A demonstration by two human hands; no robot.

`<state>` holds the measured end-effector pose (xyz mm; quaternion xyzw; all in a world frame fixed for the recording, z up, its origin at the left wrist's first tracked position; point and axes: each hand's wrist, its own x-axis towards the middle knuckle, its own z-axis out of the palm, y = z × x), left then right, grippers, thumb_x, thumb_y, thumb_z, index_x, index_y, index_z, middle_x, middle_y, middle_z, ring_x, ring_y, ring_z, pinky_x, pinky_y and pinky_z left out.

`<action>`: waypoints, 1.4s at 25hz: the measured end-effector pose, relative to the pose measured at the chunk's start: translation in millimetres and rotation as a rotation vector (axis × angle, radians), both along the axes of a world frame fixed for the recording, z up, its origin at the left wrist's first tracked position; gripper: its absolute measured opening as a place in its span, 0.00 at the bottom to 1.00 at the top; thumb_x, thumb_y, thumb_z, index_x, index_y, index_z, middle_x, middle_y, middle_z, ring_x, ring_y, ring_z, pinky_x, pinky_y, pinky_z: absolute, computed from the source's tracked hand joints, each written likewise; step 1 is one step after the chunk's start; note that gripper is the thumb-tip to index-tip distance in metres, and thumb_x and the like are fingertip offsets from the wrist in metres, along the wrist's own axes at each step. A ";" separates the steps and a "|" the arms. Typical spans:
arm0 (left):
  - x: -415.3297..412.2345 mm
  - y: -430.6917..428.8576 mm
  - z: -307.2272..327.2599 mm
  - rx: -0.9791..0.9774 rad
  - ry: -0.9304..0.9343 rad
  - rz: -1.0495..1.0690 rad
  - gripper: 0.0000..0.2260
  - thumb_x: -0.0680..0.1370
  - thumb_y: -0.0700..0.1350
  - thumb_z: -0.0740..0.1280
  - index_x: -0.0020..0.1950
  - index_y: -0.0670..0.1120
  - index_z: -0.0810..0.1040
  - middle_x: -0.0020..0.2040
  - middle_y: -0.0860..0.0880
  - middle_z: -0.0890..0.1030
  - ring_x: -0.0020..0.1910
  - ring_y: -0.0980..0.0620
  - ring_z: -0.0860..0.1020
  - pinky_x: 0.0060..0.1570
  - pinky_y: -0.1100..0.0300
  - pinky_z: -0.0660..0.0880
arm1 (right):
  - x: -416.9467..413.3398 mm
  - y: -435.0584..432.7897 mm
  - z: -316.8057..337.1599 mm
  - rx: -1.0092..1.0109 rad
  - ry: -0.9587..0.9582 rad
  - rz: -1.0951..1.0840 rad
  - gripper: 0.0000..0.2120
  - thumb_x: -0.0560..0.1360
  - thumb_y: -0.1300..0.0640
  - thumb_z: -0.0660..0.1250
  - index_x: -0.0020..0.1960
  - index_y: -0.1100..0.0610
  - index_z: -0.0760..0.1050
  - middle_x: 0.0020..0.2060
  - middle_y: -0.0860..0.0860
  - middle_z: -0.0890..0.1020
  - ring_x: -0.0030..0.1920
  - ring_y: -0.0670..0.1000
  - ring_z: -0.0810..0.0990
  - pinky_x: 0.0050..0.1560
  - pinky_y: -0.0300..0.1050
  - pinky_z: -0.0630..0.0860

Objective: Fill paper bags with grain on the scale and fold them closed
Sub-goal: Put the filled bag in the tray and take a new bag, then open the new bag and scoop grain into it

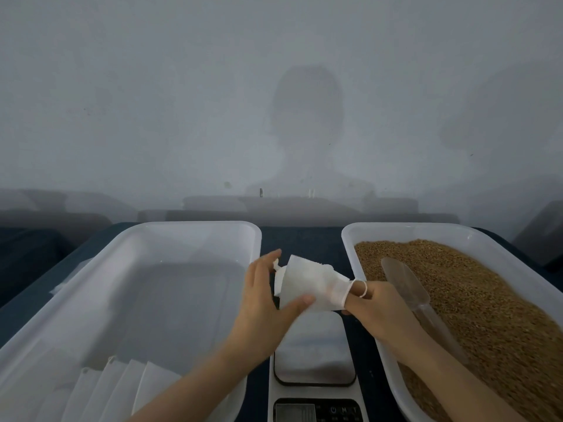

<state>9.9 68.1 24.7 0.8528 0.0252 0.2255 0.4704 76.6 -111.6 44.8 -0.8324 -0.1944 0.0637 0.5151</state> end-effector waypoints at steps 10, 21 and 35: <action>2.3 -11.1 -8.9 0.554 -0.142 -0.168 0.26 0.70 0.60 0.72 0.65 0.52 0.73 0.62 0.57 0.76 0.63 0.58 0.71 0.67 0.55 0.66 | -12.7 9.4 -6.5 -0.061 -0.199 0.166 0.15 0.73 0.61 0.65 0.30 0.47 0.71 0.25 0.38 0.75 0.29 0.40 0.74 0.31 0.31 0.69; -0.8 -13.2 -7.7 0.428 0.019 -0.261 0.23 0.74 0.52 0.70 0.66 0.51 0.67 0.61 0.57 0.74 0.55 0.64 0.70 0.58 0.76 0.64 | -17.9 10.6 0.0 0.006 -0.147 0.213 0.19 0.78 0.52 0.62 0.30 0.42 0.78 0.37 0.38 0.81 0.41 0.39 0.78 0.42 0.32 0.71; 6.1 -4.3 -2.0 0.104 0.304 -0.303 0.21 0.74 0.53 0.70 0.65 0.55 0.68 0.55 0.58 0.77 0.52 0.57 0.78 0.54 0.64 0.76 | -15.4 5.8 -2.0 -0.202 -0.363 0.325 0.06 0.69 0.35 0.61 0.42 0.34 0.72 0.62 0.30 0.65 0.65 0.31 0.54 0.58 0.21 0.55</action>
